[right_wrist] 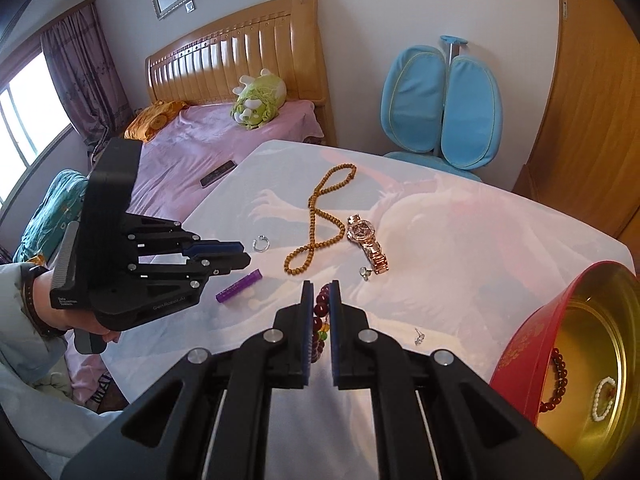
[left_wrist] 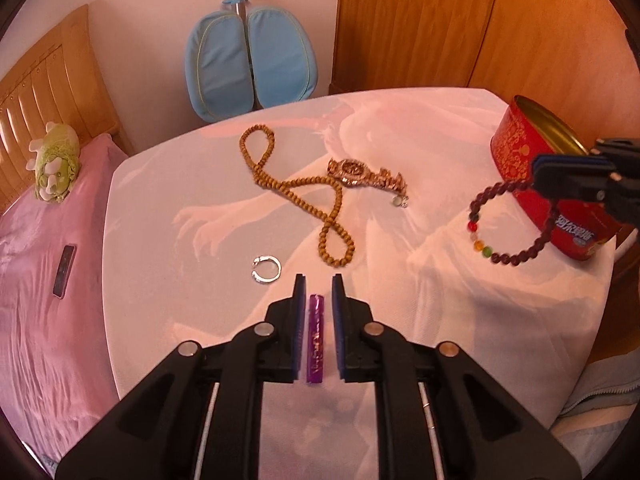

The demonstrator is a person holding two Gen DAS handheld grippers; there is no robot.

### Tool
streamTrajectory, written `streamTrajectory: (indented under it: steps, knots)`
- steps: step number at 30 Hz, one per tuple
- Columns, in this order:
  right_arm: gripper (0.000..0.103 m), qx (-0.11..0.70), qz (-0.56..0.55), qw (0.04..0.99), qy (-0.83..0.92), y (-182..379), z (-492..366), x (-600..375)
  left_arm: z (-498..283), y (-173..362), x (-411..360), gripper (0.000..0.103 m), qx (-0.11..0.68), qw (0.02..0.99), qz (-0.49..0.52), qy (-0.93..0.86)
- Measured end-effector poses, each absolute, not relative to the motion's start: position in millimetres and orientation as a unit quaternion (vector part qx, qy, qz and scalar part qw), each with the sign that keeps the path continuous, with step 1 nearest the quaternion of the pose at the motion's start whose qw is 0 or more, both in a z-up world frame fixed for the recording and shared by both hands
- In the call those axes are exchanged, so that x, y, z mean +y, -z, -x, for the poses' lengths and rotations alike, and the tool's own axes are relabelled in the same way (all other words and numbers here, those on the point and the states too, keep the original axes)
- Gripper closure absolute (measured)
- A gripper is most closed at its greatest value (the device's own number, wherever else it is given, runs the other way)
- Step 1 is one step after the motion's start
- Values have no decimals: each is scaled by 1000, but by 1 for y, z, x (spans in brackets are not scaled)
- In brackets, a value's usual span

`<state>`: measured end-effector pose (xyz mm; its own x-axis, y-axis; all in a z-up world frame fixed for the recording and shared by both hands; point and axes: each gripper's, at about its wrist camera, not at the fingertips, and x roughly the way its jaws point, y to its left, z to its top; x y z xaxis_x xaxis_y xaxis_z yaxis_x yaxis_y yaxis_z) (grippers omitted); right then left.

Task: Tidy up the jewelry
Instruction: 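Close the right tool on the coloured-bead bracelet while the left tool grasps the purple lipstick, then carry the bracelet in the right tool over the tin while the left tool carries the lipstick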

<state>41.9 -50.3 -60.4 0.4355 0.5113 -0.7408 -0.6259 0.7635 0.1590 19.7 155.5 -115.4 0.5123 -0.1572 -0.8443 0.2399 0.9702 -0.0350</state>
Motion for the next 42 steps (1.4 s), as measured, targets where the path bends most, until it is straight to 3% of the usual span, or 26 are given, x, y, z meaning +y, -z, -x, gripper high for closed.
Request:
streamTrajectory:
  steps: [1,3,11,12,13,14,16,17,27,42]
  knots:
    - [94,412,71,844,-336,61,-42,-50,-20,119,158,55,488,864,-44,114]
    - [94,416,73,842,-337,62,-41,-48,-17,124,162,37,490,863,-47,110]
    - [94,420,80,840,-333,64,-40,-46,-17,148,165,37,503,853,-64,126]
    - [94,421,79,841,-331,65,-41,-46,-16,149,163,43,498,855,-73,125]
    - [94,422,78,841,-329,65,-41,-47,-14,149,161,58,490,858,-79,134]
    - [94,422,76,842,-328,66,-41,-48,-12,148,159,65,487,858,-81,141]
    - [94,423,75,842,-327,66,-42,-48,-12,147,158,91,489,856,-77,146]
    - [94,421,74,843,-326,65,-42,-49,-13,146,158,93,492,855,-74,147]
    - [94,389,55,862,-320,39,-37,-72,-20,88,141,93,444,882,-30,155]
    - [94,319,6,920,-228,-14,-21,-179,-36,21,32,93,383,890,-65,240]
